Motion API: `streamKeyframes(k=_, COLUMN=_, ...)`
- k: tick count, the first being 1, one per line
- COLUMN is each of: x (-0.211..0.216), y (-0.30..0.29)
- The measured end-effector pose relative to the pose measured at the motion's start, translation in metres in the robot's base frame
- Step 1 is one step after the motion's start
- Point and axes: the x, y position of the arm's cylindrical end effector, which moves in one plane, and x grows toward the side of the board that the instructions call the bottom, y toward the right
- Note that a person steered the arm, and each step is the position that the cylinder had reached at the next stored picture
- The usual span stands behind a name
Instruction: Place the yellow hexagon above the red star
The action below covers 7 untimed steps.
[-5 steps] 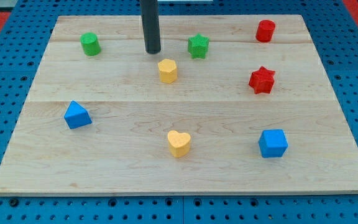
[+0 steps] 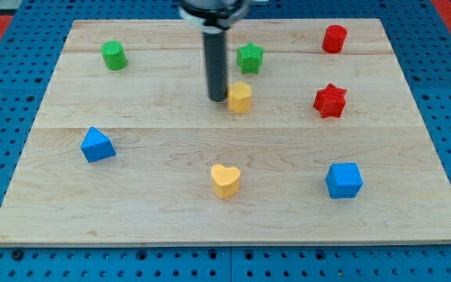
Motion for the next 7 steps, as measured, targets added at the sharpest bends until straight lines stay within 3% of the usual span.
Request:
streamKeyframes(k=2, x=0.049, y=0.009)
streamKeyframes(k=4, x=0.0, y=0.039)
streamKeyframes(k=5, x=-0.018, y=0.111)
streamKeyframes(k=6, x=-0.025, y=0.099)
streamKeyframes(k=7, x=-0.022, y=0.049)
